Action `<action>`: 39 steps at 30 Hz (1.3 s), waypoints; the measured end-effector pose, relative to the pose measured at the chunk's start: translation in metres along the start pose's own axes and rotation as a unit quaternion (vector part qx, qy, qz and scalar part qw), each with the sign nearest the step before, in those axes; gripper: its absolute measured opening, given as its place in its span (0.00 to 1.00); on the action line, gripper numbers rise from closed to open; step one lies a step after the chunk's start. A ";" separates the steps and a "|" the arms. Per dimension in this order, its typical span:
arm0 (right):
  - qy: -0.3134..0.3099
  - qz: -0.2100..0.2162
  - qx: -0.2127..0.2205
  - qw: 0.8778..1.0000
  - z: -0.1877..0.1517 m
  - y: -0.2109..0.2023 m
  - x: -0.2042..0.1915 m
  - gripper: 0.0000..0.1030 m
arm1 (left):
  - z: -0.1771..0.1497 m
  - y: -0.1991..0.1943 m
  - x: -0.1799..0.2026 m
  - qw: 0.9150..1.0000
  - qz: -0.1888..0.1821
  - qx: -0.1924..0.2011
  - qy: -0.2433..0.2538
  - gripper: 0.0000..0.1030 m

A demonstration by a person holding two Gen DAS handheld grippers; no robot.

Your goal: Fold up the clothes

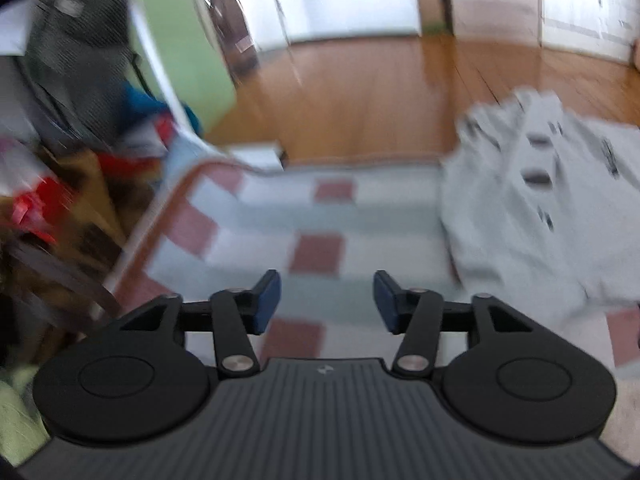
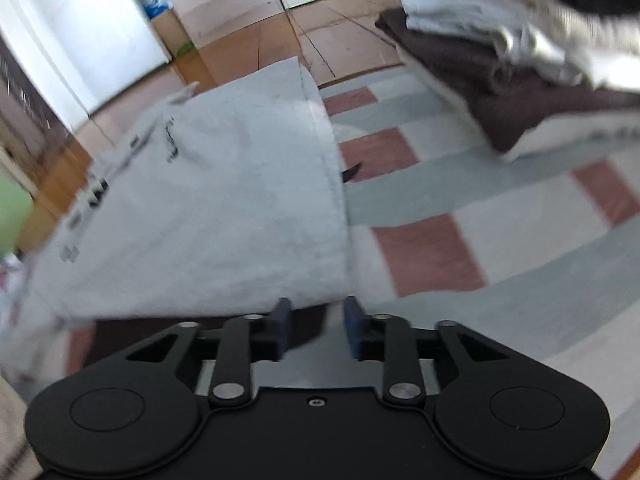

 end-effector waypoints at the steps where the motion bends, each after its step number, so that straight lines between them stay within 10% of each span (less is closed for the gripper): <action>1: 0.010 0.005 -0.004 1.000 0.000 0.004 0.000 0.41 | 0.003 0.004 -0.005 1.000 -0.009 -0.004 -0.009 0.59; 9: 0.110 0.037 -0.012 0.993 0.006 0.037 0.015 0.50 | -0.005 0.088 0.020 0.991 -0.110 -0.073 -0.031 0.59; 12: 0.101 0.015 -0.010 0.995 0.032 0.049 0.011 0.09 | -0.002 0.113 0.034 0.986 -0.139 -0.088 -0.037 0.59; 16: 0.031 -0.033 0.077 0.996 0.051 0.020 -0.015 0.08 | 0.011 0.135 0.054 0.981 -0.164 -0.096 -0.038 0.59; 23: -0.095 -0.151 0.029 0.984 0.020 0.036 -0.026 0.07 | 0.023 0.172 0.080 0.978 -0.172 -0.117 -0.027 0.59; 39: -0.087 -0.119 0.030 0.989 0.028 0.039 -0.018 0.07 | 0.086 0.269 0.118 0.983 -0.158 -0.098 -0.014 0.58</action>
Point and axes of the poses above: each gripper's, at about its wrist camera, not at the fingertips, and y roughly the way its jaws point, x to its right, z to its top, the point moved 4 cm from there along y, roughly the way its jaws point, and after that the axes turned 5 degrees about -y, right-handed, at the moved point
